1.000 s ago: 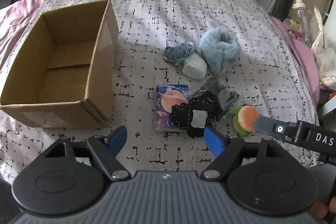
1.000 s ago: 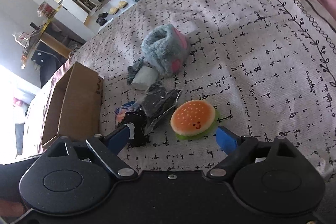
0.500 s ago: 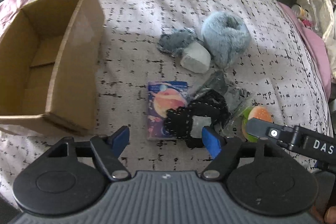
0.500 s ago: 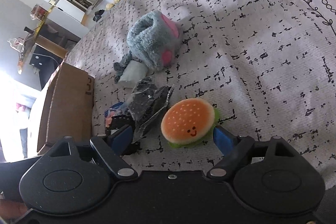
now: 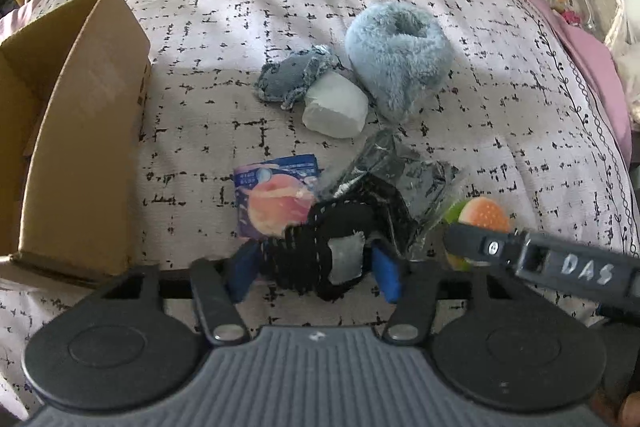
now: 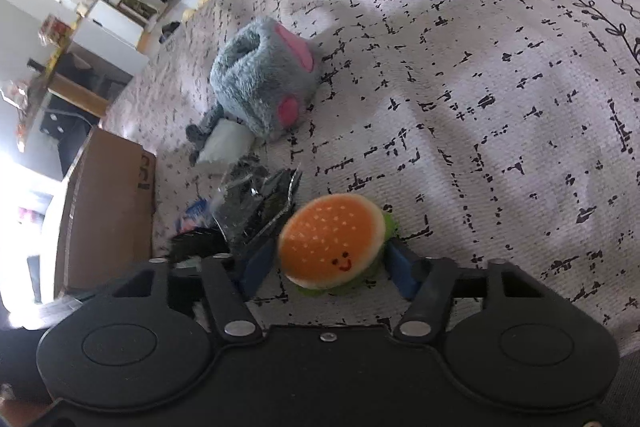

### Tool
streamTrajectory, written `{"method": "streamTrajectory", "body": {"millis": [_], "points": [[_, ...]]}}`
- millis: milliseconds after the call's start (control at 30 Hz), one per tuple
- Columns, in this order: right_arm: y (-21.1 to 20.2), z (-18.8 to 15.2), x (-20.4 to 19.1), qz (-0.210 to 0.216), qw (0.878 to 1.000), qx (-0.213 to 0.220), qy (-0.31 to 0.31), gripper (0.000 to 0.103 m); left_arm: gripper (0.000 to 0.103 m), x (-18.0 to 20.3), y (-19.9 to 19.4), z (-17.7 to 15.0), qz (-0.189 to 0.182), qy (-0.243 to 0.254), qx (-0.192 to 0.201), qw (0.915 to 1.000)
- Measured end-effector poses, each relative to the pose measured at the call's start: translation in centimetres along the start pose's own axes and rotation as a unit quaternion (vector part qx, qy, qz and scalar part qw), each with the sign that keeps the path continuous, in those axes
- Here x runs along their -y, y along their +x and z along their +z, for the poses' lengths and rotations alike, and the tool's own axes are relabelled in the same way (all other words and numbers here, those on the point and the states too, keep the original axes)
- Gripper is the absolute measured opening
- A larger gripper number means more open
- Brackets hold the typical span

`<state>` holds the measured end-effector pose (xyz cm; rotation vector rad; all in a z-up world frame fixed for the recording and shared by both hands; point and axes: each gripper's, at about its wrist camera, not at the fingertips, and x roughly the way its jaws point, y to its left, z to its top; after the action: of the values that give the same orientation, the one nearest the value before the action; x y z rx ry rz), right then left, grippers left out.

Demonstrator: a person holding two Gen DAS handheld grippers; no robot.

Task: Organize soft objects
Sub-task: 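Grasp the plush hamburger with the right tool while the left tool grasps the black plush, then carry the hamburger and black plush into the box and open both tools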

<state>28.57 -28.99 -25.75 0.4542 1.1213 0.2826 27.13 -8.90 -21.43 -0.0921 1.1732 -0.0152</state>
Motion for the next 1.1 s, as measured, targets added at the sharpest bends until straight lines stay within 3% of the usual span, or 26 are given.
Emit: {"method": "streamTrajectory", "body": {"millis": [167,533,1100], "points": [[-0.1,-0.4,-0.8,-0.012,1.000,0.004,-0.024,0.047,0.019,-1.2,-1.0,0.2,-0.006,-0.029,0.015,0.9994],[-3.4,-1.8,-3.3,-0.050,0.995,0.043,-0.071,0.046,0.019,-2.1,-4.8,-0.9,-0.047,-0.043,0.048,0.9968],[-8.1,-3.5,-9.6,-0.044,0.988,0.105,-0.105,0.046,0.019,-7.3,-11.8,-2.8,-0.062,-0.079,0.120,0.9877]]}}
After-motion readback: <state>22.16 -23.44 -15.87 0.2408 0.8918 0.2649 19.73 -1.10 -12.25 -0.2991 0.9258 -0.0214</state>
